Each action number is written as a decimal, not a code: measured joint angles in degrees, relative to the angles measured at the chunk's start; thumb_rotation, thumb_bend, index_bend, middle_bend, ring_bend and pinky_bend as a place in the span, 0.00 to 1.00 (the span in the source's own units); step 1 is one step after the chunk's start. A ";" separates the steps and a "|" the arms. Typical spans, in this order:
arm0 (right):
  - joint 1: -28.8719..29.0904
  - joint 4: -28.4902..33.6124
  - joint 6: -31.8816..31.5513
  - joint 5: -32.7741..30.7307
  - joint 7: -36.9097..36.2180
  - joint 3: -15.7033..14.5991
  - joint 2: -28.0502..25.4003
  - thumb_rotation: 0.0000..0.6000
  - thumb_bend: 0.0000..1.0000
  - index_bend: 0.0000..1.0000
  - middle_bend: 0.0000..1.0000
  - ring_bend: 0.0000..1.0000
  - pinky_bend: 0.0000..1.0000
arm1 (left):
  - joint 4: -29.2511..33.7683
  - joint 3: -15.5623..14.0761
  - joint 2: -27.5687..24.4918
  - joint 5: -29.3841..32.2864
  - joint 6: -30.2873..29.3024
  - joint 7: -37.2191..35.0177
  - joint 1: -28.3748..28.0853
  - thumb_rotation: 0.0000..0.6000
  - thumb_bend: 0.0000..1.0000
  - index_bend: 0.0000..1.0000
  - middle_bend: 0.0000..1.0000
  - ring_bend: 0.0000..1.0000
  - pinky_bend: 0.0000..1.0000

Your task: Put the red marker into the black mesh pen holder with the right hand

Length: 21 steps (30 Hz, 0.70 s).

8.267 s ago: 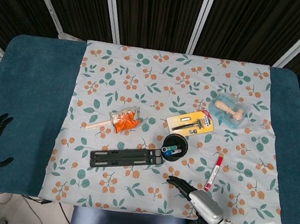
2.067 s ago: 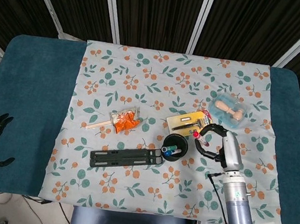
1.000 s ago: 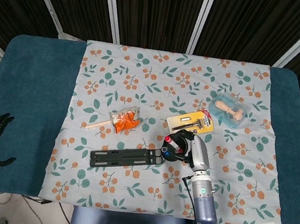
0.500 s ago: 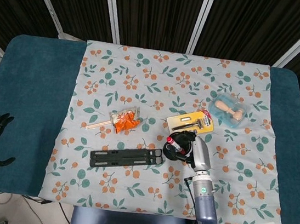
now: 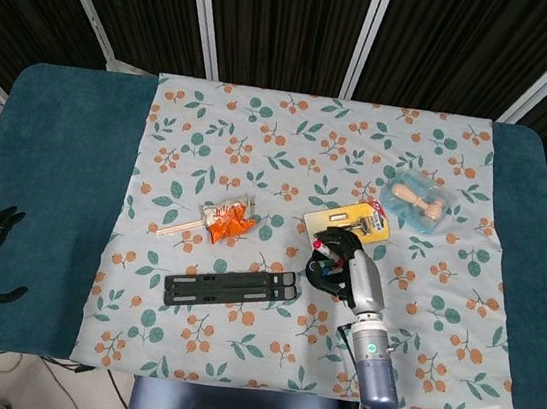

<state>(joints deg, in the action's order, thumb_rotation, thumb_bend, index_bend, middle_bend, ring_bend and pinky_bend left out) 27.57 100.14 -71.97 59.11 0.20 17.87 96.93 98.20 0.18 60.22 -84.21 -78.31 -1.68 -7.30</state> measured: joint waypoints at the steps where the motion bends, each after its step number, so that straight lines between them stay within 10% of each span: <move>1: -0.03 0.15 0.04 -0.06 0.06 0.07 -0.12 1.00 0.44 0.26 0.12 0.07 0.24 | 0.00 0.00 0.00 -0.01 -0.01 0.00 0.00 1.00 0.02 0.00 0.00 0.00 0.00; 12: -1.61 3.21 -0.71 2.89 0.78 -1.00 -4.48 1.00 0.34 0.12 0.01 0.02 0.22 | -0.05 0.02 0.03 0.01 -0.16 0.07 0.05 1.00 0.02 0.00 0.00 0.00 0.00; 21: -5.44 6.59 -1.31 8.39 2.71 -5.90 -16.51 1.00 0.07 0.00 0.00 0.00 0.18 | -0.36 -0.02 0.07 0.14 -0.43 1.11 0.23 1.00 0.02 0.00 0.00 0.00 0.00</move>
<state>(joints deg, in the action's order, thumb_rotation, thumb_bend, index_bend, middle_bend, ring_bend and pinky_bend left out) 22.13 106.73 -73.28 67.50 2.91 11.97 80.42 97.84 0.16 60.28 -84.07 -78.74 -0.58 -7.07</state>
